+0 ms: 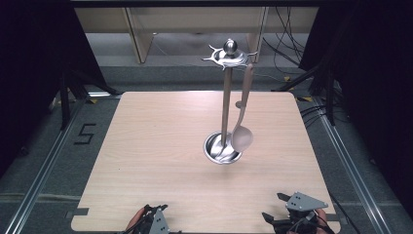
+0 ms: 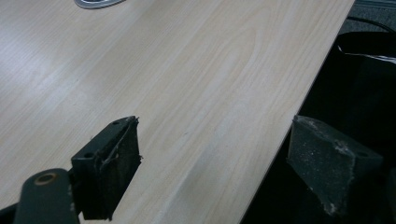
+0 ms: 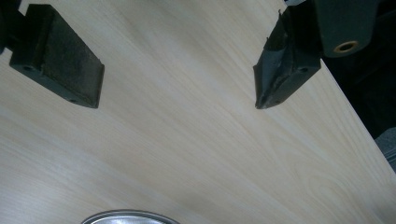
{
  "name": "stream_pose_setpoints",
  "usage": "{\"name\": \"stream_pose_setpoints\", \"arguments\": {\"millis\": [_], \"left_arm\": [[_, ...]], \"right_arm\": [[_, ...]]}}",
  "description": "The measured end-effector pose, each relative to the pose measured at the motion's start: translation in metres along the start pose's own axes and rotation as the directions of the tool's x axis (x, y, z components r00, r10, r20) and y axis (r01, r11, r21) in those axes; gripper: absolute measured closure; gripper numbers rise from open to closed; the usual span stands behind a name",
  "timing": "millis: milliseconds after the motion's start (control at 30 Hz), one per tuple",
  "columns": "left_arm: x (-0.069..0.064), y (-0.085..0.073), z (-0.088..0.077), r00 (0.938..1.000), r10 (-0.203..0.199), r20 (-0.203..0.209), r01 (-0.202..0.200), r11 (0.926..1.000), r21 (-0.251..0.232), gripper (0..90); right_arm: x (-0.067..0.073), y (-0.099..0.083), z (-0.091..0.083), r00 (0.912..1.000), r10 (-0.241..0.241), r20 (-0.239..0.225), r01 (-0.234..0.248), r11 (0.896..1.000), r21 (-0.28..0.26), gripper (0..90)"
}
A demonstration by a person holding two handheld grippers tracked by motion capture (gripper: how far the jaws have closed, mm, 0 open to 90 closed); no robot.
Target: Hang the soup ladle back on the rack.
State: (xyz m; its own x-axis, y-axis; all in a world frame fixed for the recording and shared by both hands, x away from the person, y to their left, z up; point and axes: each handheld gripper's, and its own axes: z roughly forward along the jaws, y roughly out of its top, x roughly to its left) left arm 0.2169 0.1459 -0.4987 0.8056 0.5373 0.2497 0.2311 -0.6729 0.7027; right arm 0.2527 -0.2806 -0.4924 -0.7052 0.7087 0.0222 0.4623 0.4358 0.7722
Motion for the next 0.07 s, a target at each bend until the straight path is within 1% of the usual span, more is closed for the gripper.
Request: {"name": "stream_pose_setpoints", "arguments": {"millis": [33, 67], "left_arm": [[0.0, -0.0001, 0.0, 1.0, -0.001, -0.001, 0.001, 1.0, 0.0, 16.1], [0.0, -0.0002, 0.0003, 1.0, -0.004, -0.004, 0.004, 1.0, -0.001, 16.1]], "right_arm": [[-0.0008, -0.0002, 0.0002, 0.9999, -0.013, 0.004, 0.013, 1.0, -0.002, 17.0], [-0.0009, -0.0004, 0.0, 0.9999, -0.01, 0.008, 0.01, 1.0, 0.001, 17.1]]}}
